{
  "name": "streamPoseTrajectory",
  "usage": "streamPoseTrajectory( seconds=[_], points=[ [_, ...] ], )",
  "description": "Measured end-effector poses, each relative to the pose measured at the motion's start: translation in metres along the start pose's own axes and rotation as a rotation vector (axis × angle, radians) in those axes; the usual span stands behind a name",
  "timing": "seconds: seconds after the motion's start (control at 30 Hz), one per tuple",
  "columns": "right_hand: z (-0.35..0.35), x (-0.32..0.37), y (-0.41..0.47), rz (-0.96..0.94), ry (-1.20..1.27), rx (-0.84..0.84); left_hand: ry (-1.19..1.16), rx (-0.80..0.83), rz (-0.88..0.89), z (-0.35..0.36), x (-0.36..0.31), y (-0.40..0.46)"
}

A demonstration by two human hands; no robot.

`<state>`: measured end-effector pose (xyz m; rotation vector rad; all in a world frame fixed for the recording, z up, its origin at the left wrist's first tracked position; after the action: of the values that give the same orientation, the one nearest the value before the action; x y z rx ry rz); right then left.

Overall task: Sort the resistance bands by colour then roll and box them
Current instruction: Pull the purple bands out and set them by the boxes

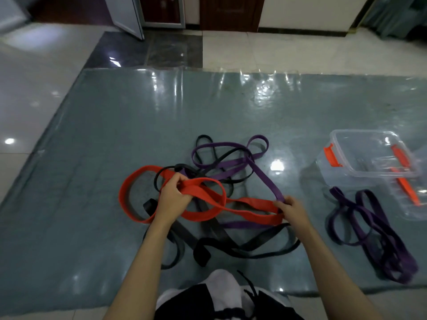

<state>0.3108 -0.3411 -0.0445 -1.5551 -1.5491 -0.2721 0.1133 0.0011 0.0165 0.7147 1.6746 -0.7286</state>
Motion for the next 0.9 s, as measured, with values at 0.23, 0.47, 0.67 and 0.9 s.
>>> streamPoseTrajectory(
  seconds=[0.23, 0.47, 0.67, 0.9],
  points=[
    [0.008, 0.007, -0.020, -0.142, -0.147, 0.040, -0.070, -0.095, 0.003, -0.004, -0.018, -0.001],
    [0.046, 0.017, -0.046, -0.491, -0.622, 0.388, -0.228, -0.203, -0.035, -0.008, -0.042, 0.012],
    [0.015, 0.007, -0.032, -0.453, -0.594, -0.010, -0.284, -0.265, 0.018, -0.022, -0.059, 0.010],
    [-0.016, 0.031, -0.023, -0.478, -0.361, -0.118, -0.256, -0.294, -0.020, -0.042, -0.056, 0.013]
  ],
)
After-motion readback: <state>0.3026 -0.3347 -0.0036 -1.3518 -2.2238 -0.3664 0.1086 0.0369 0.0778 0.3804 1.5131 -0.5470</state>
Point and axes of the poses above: each hand's wrist, its own y-axis towards the middle knuckle, its own z-axis out of the palm, x = y × z, the point moved 7 cm from there along y, towards the middle knuckle, and after that the axes turned 11 degrees about -y, right-handed, at the moved point
